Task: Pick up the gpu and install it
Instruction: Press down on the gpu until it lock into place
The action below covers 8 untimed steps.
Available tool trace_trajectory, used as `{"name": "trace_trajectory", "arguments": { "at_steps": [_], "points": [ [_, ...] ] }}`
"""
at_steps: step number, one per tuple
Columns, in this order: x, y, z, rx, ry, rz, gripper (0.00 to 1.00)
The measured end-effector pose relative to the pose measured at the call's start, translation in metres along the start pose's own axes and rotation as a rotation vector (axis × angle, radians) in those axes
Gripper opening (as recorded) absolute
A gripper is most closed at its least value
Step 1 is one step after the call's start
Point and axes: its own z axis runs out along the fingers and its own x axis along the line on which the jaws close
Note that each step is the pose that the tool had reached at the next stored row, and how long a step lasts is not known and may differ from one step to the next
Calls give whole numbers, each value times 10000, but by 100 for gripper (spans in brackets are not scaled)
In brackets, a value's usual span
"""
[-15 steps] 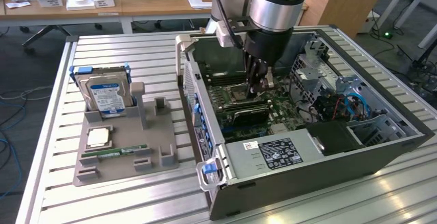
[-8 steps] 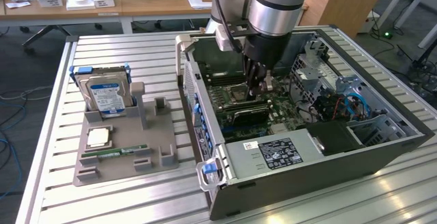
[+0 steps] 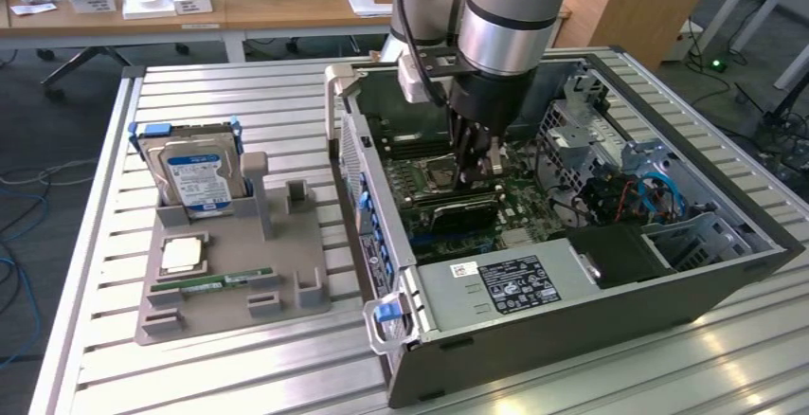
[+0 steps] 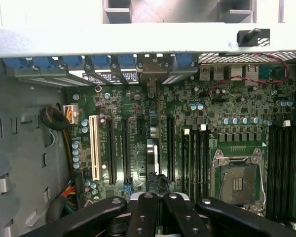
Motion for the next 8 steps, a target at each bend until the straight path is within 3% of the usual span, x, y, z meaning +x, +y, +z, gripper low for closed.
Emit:
{"name": "trace_trajectory", "arguments": {
  "at_steps": [8],
  "points": [
    [-69, 9, 107, 0, 1, 2, 11]
  ]
}}
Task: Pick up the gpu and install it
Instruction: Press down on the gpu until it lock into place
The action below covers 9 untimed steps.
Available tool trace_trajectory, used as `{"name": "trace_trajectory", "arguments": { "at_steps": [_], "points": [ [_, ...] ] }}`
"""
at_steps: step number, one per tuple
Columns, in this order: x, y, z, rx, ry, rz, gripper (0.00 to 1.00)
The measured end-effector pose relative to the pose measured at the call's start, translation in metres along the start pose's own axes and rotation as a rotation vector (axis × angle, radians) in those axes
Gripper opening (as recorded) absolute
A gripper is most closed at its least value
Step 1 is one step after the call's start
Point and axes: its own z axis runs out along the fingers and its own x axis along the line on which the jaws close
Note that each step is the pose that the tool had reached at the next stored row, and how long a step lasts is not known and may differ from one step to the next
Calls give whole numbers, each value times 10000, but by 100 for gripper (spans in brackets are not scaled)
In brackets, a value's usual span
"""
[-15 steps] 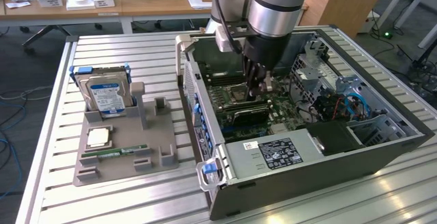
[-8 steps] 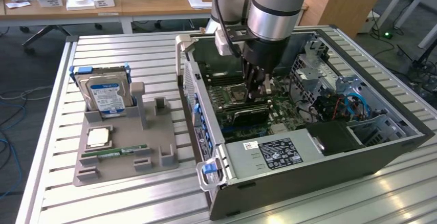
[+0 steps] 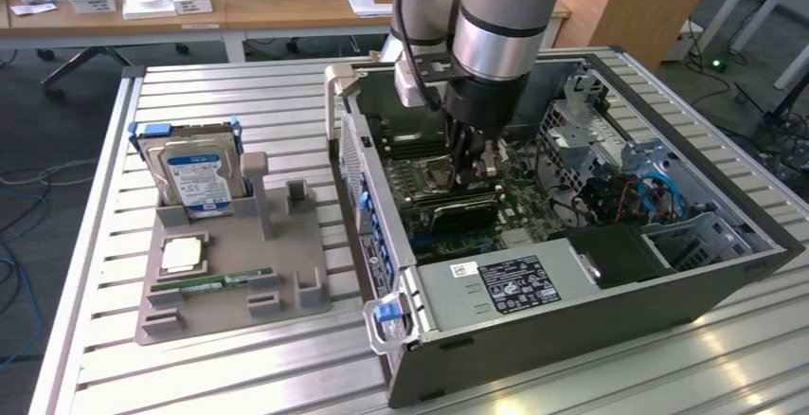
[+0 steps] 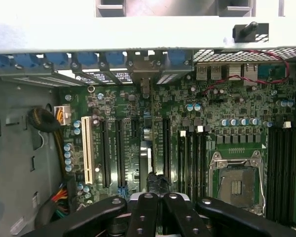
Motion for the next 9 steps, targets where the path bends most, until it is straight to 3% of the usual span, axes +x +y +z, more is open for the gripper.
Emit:
{"name": "trace_trajectory", "arguments": {
  "at_steps": [9],
  "points": [
    [-15, 5, 111, -1, 7, 6, 11]
  ]
}}
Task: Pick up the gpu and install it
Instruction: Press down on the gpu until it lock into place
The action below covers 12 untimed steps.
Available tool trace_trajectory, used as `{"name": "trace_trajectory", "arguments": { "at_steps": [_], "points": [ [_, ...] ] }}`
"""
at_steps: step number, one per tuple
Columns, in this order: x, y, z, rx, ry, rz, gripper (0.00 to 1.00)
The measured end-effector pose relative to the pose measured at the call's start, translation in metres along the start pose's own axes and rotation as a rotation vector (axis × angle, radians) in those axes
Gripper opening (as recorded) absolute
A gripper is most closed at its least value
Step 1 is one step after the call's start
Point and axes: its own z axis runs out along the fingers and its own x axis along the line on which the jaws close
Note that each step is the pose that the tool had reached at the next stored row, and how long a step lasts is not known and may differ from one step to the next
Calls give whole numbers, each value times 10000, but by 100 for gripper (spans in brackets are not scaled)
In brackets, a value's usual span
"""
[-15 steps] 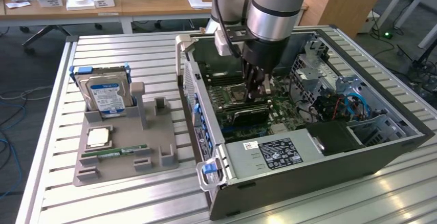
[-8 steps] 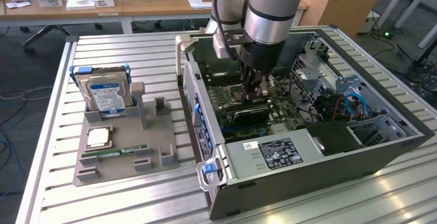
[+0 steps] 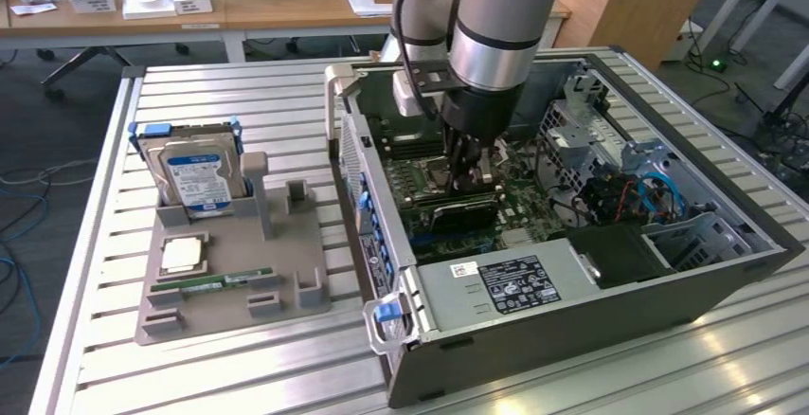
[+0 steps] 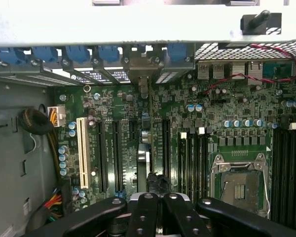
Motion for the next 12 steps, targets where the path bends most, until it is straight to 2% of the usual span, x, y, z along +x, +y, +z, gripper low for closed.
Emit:
{"name": "trace_trajectory", "arguments": {
  "at_steps": [3, 8, 12],
  "points": [
    [4, 1, 2, 2, -2, 2, 11],
    [9, 5, 88, 2, -2, -1, 11],
    [9, 6, 100, 1, 1, 0, 11]
  ]
}}
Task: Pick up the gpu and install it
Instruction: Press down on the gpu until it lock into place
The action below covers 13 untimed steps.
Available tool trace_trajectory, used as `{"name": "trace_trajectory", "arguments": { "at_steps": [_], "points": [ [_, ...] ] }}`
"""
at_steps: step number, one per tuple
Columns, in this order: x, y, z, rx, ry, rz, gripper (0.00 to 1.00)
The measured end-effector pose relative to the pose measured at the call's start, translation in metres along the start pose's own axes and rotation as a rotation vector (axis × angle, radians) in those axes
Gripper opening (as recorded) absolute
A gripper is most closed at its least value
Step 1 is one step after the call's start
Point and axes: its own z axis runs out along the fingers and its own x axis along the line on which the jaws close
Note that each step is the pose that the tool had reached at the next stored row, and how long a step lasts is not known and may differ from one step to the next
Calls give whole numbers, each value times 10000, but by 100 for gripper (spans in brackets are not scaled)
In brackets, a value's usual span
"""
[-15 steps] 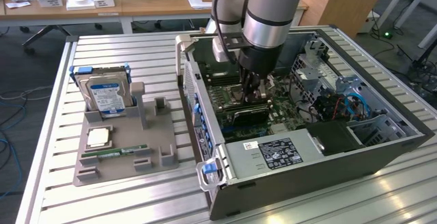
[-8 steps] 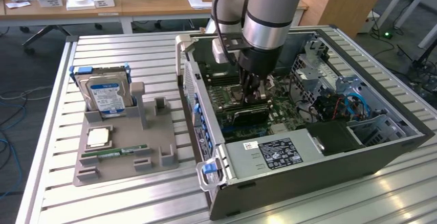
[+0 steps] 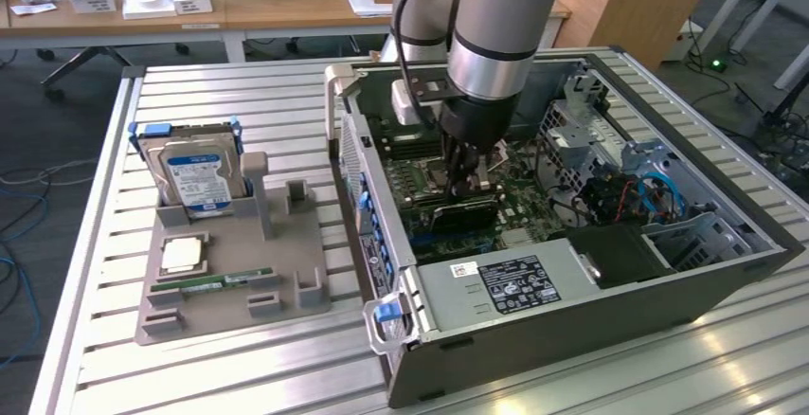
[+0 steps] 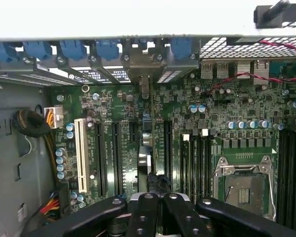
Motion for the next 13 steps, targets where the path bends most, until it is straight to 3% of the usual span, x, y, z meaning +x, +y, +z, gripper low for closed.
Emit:
{"name": "trace_trajectory", "arguments": {
  "at_steps": [13],
  "points": [
    [-9, 23, 58, -1, 1, 0, 11]
  ]
}}
